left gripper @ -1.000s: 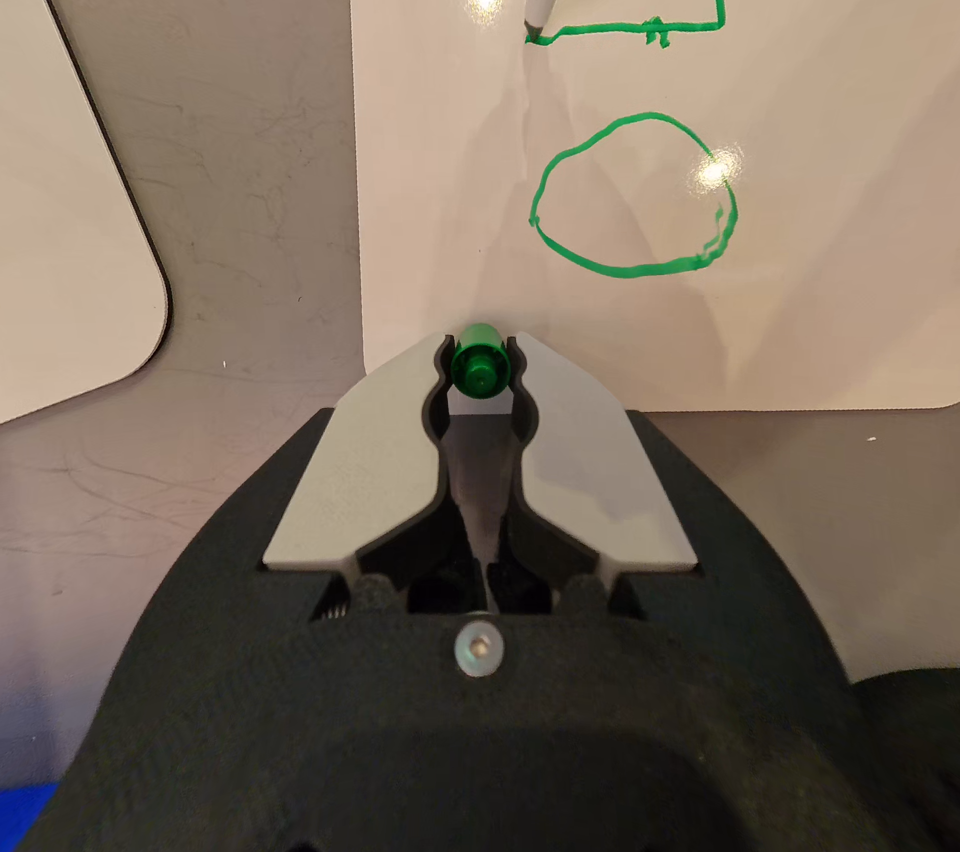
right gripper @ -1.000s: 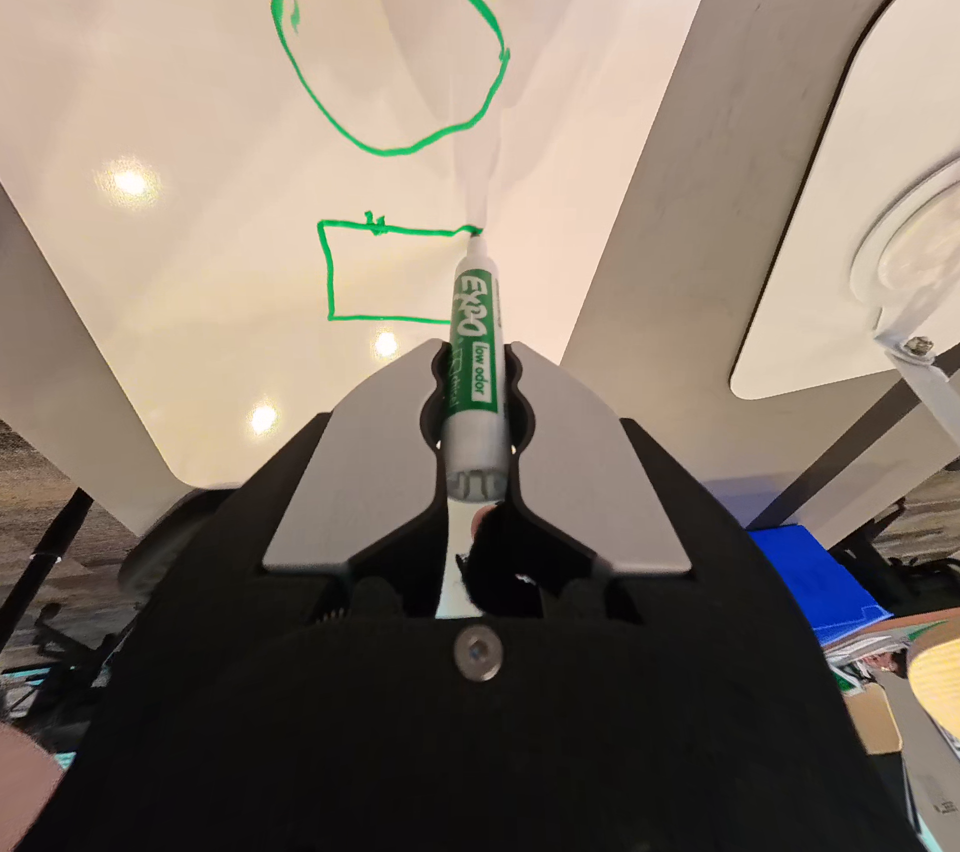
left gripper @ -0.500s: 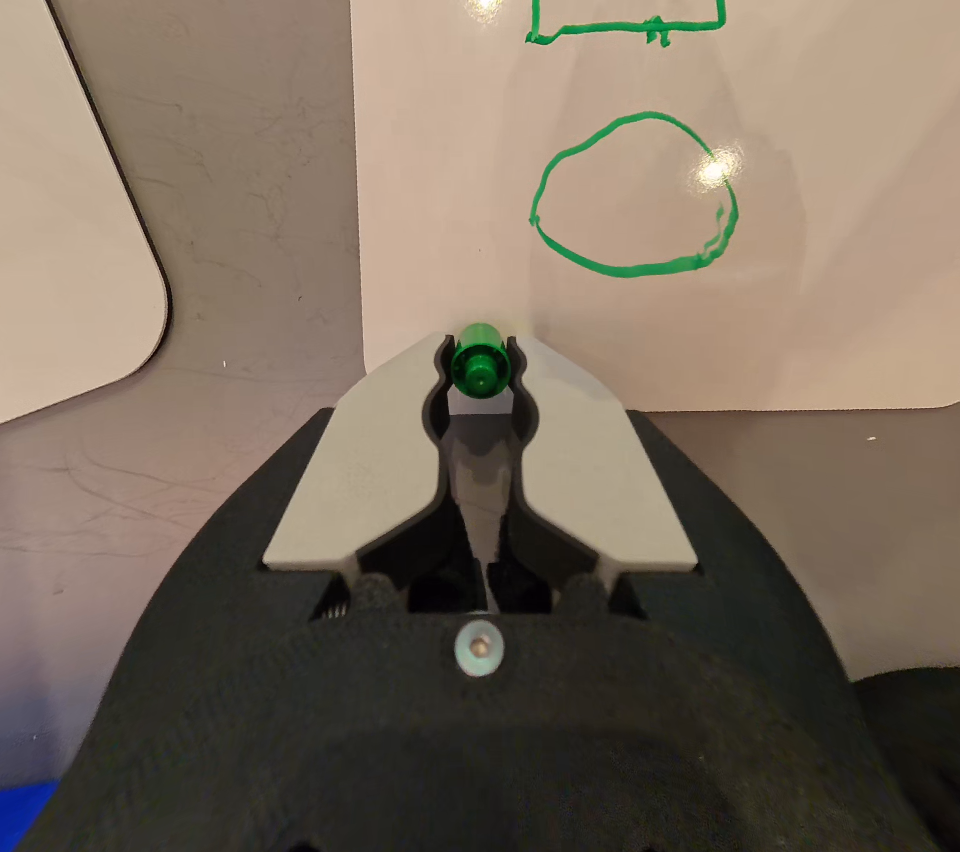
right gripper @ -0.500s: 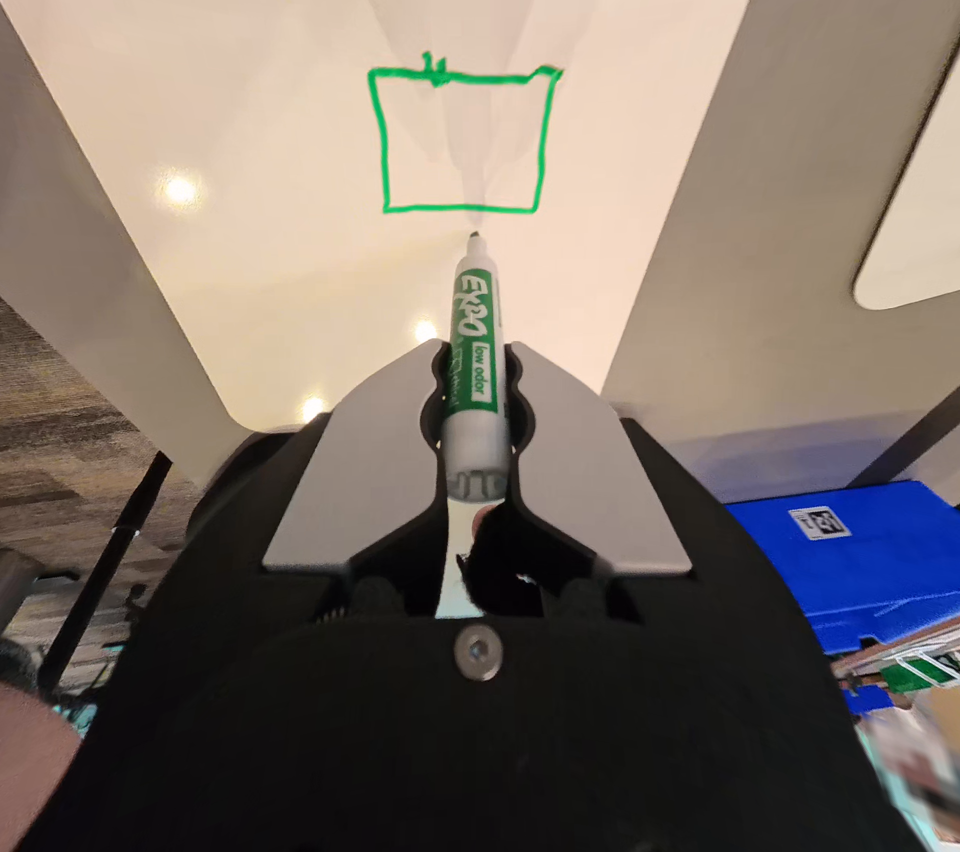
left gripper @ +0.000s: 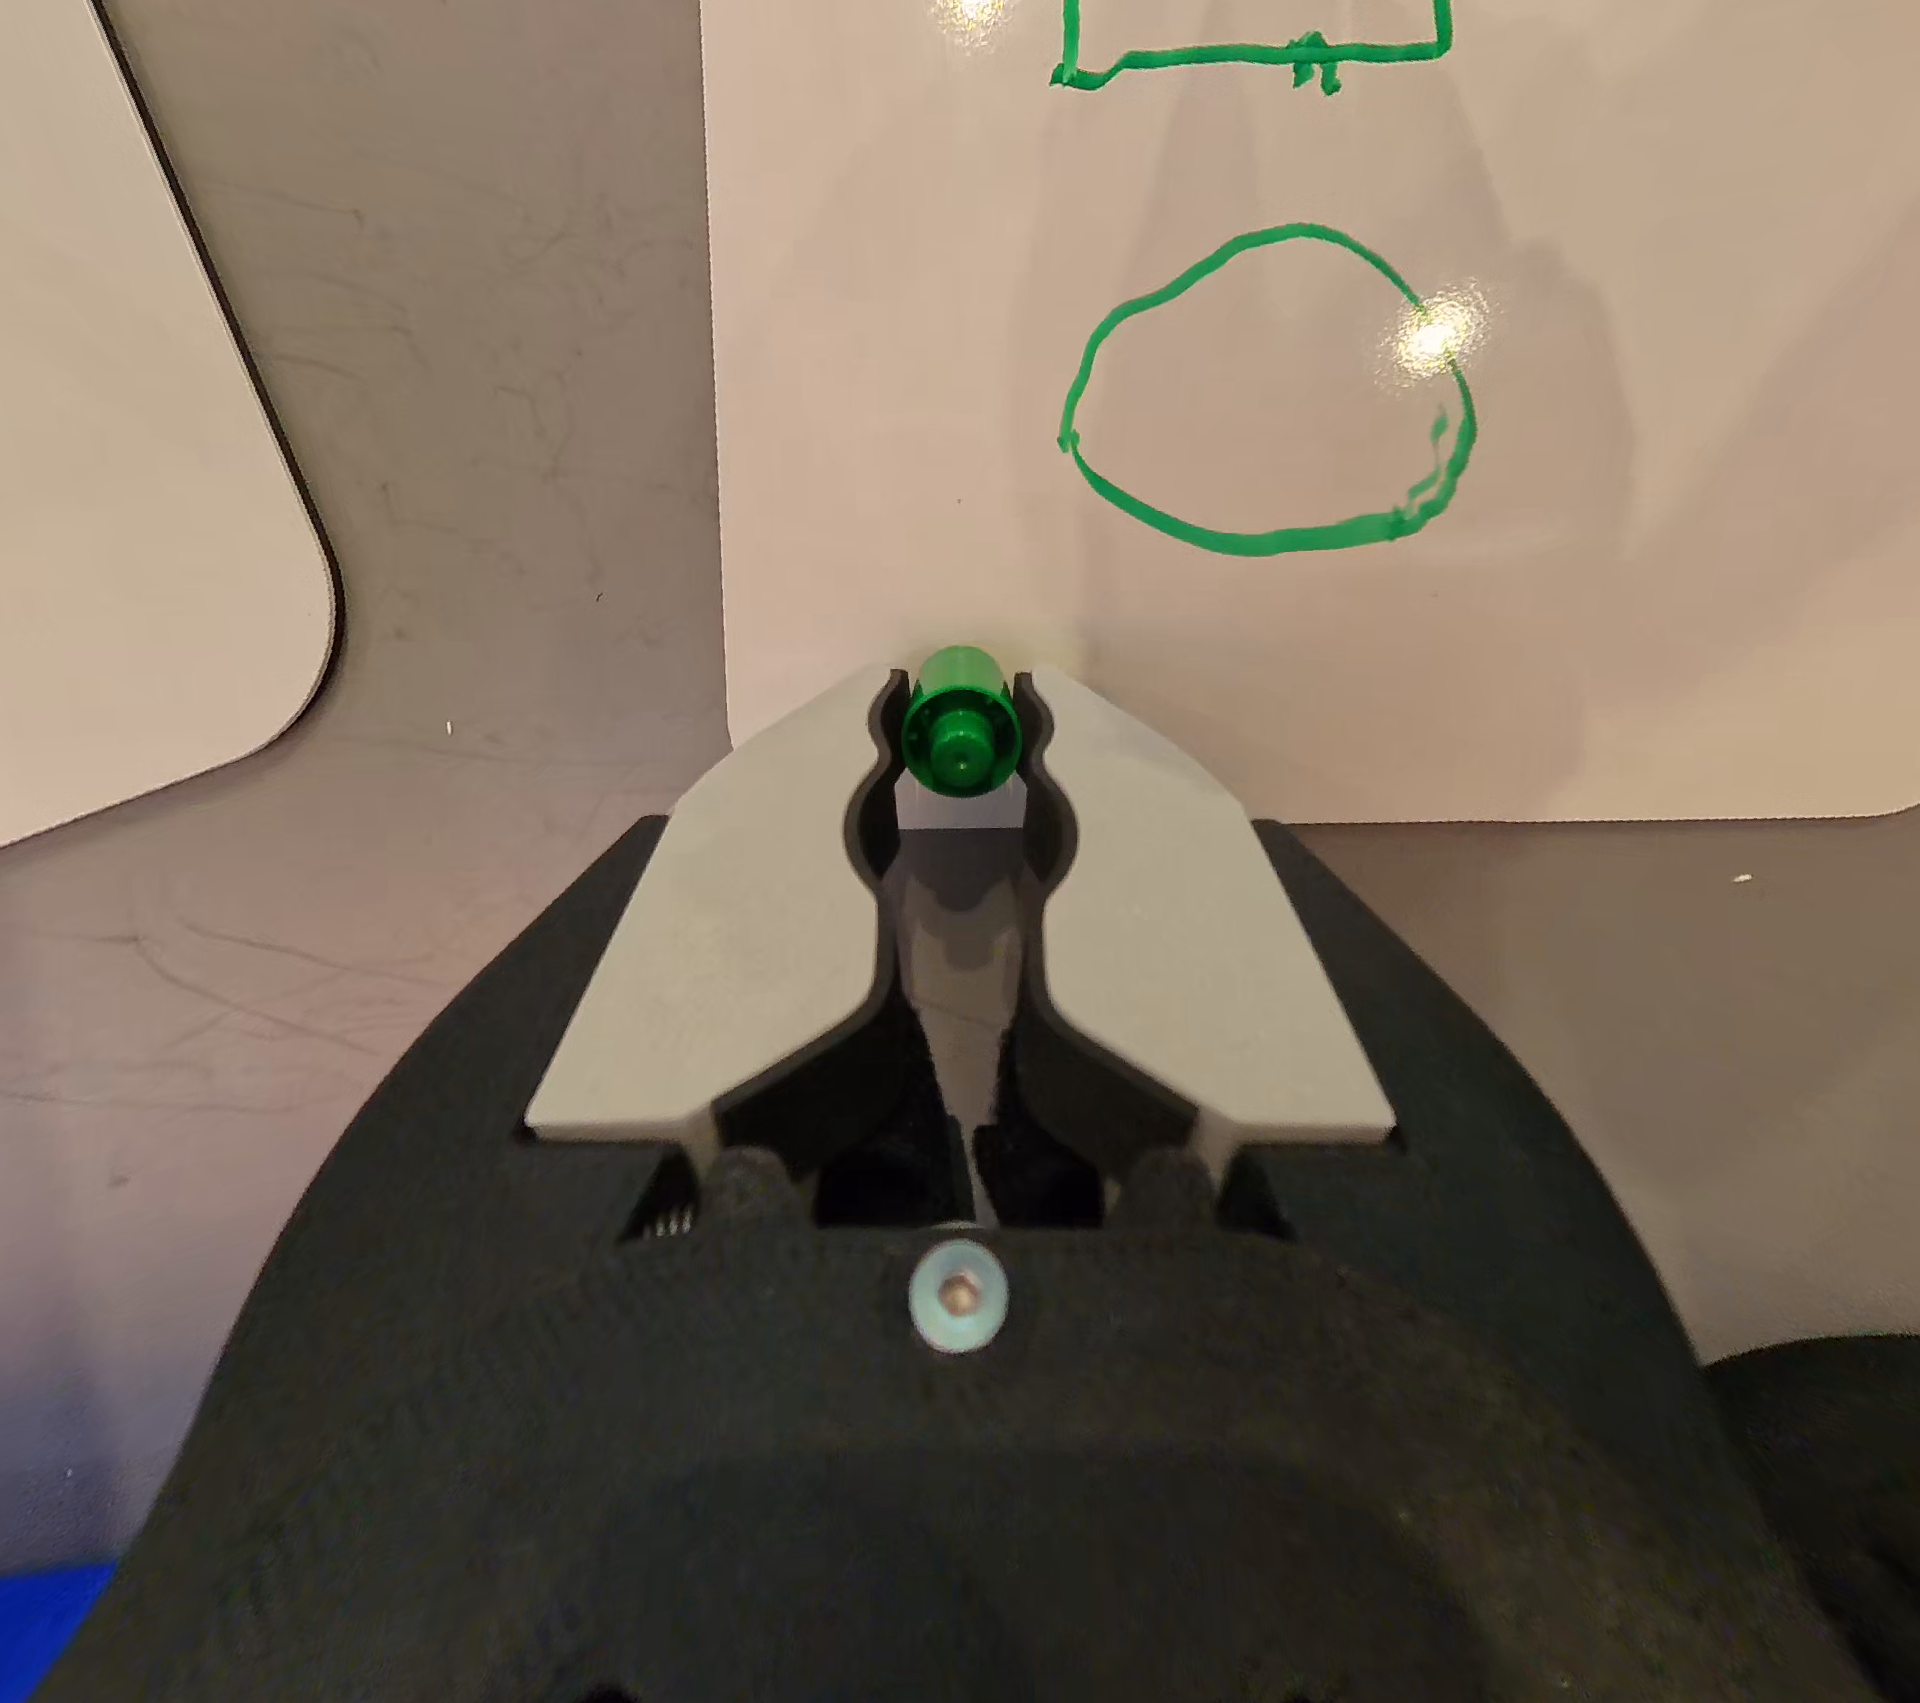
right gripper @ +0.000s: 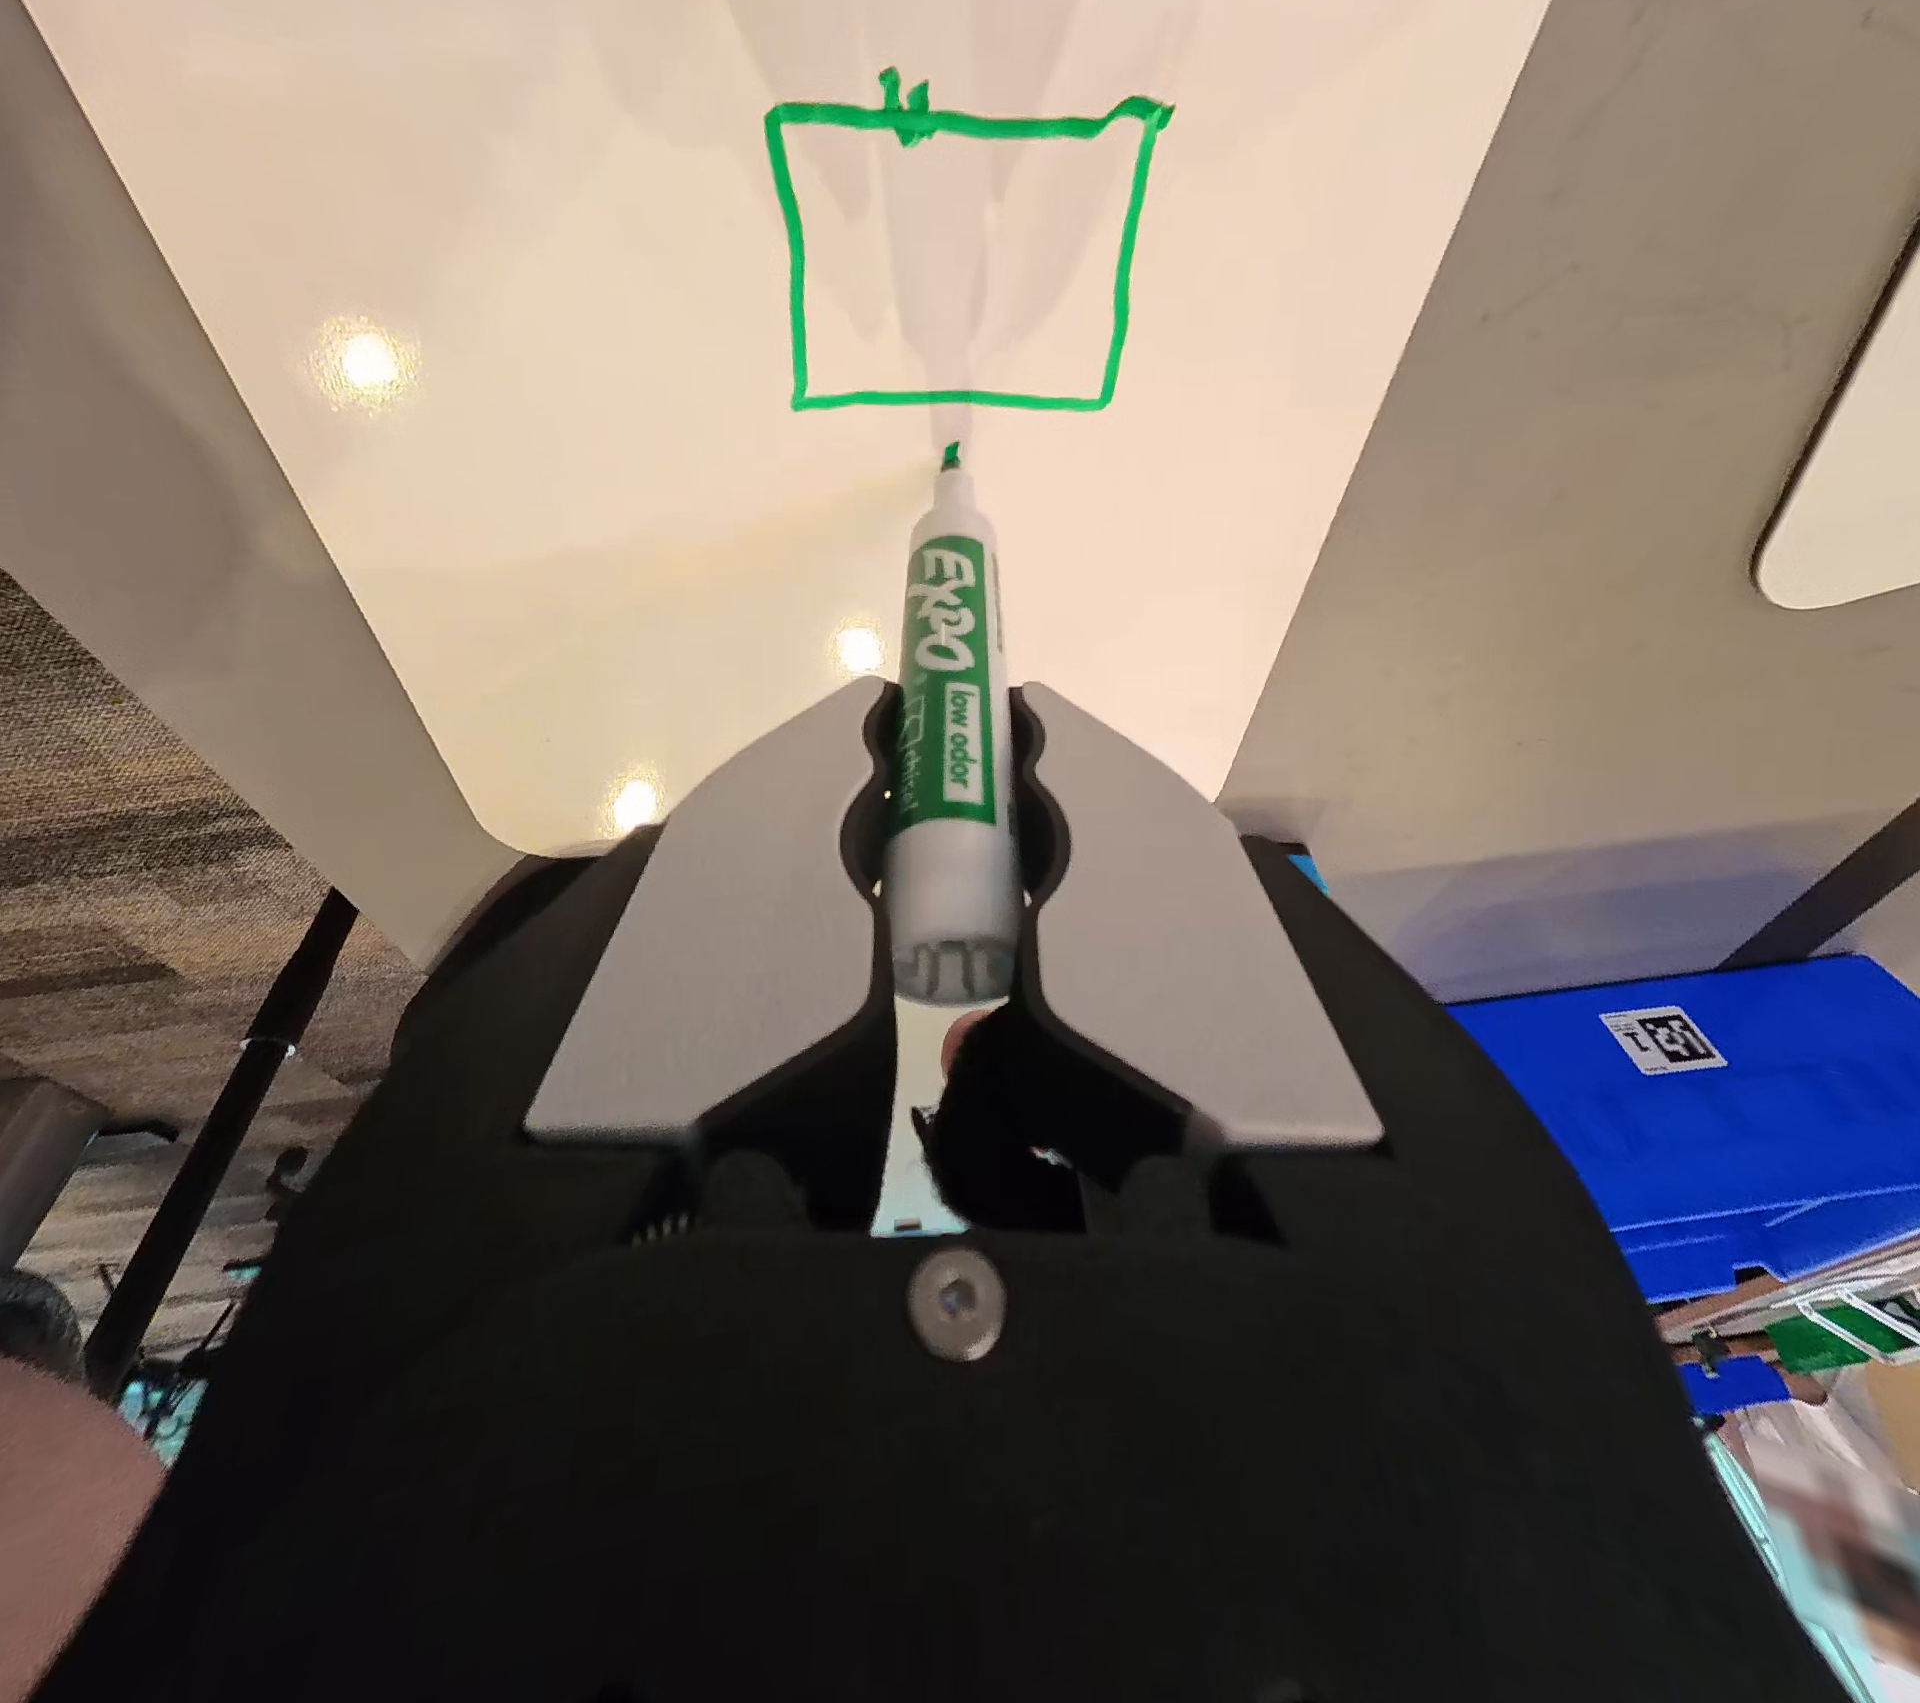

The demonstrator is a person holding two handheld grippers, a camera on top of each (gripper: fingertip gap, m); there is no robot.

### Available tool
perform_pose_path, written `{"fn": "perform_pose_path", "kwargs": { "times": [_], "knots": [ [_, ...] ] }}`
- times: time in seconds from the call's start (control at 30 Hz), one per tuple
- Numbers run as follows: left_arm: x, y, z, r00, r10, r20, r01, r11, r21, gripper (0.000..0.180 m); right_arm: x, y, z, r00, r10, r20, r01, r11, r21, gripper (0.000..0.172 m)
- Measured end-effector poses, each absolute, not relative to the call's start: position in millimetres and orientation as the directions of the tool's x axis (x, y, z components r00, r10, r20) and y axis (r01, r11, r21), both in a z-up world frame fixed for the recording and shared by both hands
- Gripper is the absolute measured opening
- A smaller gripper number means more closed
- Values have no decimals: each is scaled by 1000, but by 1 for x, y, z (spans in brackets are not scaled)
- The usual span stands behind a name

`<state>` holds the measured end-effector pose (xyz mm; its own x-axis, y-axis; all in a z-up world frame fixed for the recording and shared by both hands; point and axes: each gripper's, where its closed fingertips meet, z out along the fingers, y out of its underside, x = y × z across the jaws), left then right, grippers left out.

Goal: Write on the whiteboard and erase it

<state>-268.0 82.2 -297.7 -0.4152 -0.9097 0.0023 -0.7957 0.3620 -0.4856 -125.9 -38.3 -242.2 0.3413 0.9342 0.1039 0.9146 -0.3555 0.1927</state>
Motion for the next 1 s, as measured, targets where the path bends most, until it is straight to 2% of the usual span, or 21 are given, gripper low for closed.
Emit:
{"fn": "perform_pose_path", "kwargs": {
  "times": [0.57, 1.0],
  "knots": [
    [-268, 82, -298, -416, -909, 1, -796, 364, -483, 20, -85, -57, -241, 416, 902, 116, 868, -432, 244, 21],
    [-268, 82, -298, -416, -909, 0, -797, 365, -481, 20, -90, -44, -242, 399, 908, 129, 881, -418, 219, 21]
  ]
}}
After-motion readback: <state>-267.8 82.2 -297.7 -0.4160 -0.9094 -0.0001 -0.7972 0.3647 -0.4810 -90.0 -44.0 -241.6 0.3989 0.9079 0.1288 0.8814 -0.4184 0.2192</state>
